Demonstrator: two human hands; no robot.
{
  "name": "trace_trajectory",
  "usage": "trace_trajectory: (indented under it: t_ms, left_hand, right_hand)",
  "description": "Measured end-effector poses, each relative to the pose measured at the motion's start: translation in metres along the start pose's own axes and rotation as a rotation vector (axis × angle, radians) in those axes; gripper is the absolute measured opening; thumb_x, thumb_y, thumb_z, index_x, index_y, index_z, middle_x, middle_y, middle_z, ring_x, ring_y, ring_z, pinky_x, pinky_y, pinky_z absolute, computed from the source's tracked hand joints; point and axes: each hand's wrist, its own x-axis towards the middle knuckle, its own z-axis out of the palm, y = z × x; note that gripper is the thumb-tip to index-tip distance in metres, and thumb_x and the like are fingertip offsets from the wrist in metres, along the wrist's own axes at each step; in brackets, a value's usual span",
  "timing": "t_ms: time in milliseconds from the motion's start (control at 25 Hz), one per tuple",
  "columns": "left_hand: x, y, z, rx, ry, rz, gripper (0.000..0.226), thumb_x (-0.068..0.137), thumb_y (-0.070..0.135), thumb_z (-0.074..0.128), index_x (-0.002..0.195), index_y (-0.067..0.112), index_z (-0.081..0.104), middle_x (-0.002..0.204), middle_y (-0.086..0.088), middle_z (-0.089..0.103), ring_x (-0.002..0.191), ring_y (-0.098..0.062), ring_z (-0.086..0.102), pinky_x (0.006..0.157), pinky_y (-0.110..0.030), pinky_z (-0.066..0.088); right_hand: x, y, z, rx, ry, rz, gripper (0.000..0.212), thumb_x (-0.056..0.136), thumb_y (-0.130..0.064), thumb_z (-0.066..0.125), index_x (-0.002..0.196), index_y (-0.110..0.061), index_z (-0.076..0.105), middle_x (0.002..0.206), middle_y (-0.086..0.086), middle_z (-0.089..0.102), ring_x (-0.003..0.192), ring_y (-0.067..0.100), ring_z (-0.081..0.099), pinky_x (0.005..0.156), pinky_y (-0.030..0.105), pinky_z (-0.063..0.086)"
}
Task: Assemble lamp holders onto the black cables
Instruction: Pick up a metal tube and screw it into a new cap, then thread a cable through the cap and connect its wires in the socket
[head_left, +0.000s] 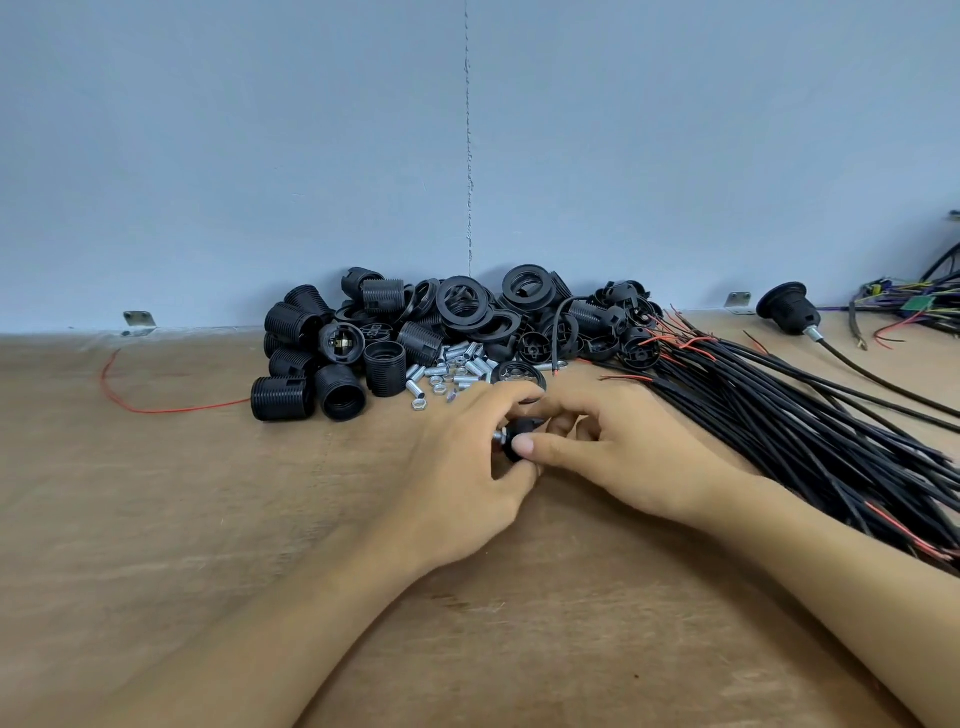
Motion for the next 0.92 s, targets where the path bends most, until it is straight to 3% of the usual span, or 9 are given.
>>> trace_trajectory:
  t_ms: [160, 280, 360, 480, 640, 800, 920]
  left_hand:
    - [0.002, -0.002, 0.0, -0.009, 0.066, -0.04, 0.047, 0.081, 0.02, 0.082, 0.124, 0.029, 0.066, 0.109, 0.021, 0.062, 0.098, 0.011, 0.054, 0.085, -0.001, 0.034]
    - [0.001, -0.004, 0.0, -0.018, 0.081, -0.066, 0.042, 0.08, 0.025, 0.085, 0.119, 0.029, 0.07, 0.107, 0.022, 0.06, 0.097, 0.016, 0.052, 0.084, 0.0, 0.035]
    - [0.001, -0.004, 0.001, -0.016, 0.067, -0.071, 0.038, 0.08, 0.026, 0.085, 0.116, 0.029, 0.072, 0.107, 0.021, 0.061, 0.097, 0.015, 0.053, 0.084, 0.0, 0.035]
    - [0.002, -0.004, 0.0, -0.025, 0.048, -0.082, 0.037, 0.08, 0.028, 0.084, 0.115, 0.03, 0.072, 0.107, 0.024, 0.06, 0.099, 0.016, 0.052, 0.084, 0.0, 0.036]
    - [0.001, -0.003, 0.0, -0.02, 0.035, -0.09, 0.037, 0.081, 0.03, 0.084, 0.116, 0.031, 0.072, 0.109, 0.022, 0.061, 0.1, 0.013, 0.054, 0.084, -0.001, 0.038]
    - [0.001, -0.003, 0.001, -0.026, 0.027, -0.091, 0.038, 0.081, 0.029, 0.083, 0.116, 0.032, 0.071, 0.109, 0.022, 0.062, 0.101, 0.01, 0.054, 0.086, -0.006, 0.041]
    - [0.001, -0.003, 0.002, -0.036, 0.036, -0.103, 0.037, 0.081, 0.03, 0.083, 0.115, 0.034, 0.07, 0.105, 0.023, 0.062, 0.101, 0.009, 0.055, 0.085, -0.009, 0.044]
  right_hand:
    - [-0.001, 0.0, -0.004, -0.115, 0.078, -0.023, 0.034, 0.095, -0.055, 0.051, 0.096, -0.028, 0.071, 0.081, -0.008, 0.066, 0.077, 0.011, 0.061, 0.072, 0.04, 0.051]
    - [0.002, 0.008, -0.011, -0.331, 0.278, 0.165, 0.02, 0.096, -0.046, 0.052, 0.095, -0.032, 0.065, 0.077, -0.015, 0.062, 0.075, 0.01, 0.06, 0.066, 0.032, 0.043]
    - [0.004, 0.015, -0.021, -0.527, 0.373, 0.296, 0.009, 0.094, -0.034, 0.054, 0.099, -0.031, 0.06, 0.092, -0.013, 0.062, 0.089, 0.021, 0.061, 0.069, 0.032, 0.037]
    - [0.005, 0.03, -0.034, -0.813, 0.403, 0.439, 0.032, 0.085, -0.013, 0.053, 0.117, -0.014, 0.057, 0.119, 0.013, 0.055, 0.111, 0.037, 0.051, 0.085, 0.043, 0.037]
    - [0.005, 0.044, -0.046, -0.93, 0.393, 0.574, 0.046, 0.075, -0.008, 0.057, 0.121, -0.002, 0.052, 0.123, 0.02, 0.053, 0.116, 0.039, 0.044, 0.091, 0.047, 0.035]
    - [0.007, 0.044, -0.048, -0.87, 0.471, 0.466, 0.04, 0.08, -0.003, 0.056, 0.118, -0.011, 0.059, 0.119, 0.015, 0.061, 0.113, 0.038, 0.048, 0.09, 0.045, 0.033]
    - [0.009, 0.031, -0.044, -0.73, 0.683, 0.183, 0.023, 0.092, -0.006, 0.057, 0.112, -0.015, 0.065, 0.108, 0.01, 0.065, 0.101, 0.037, 0.056, 0.082, 0.044, 0.041]
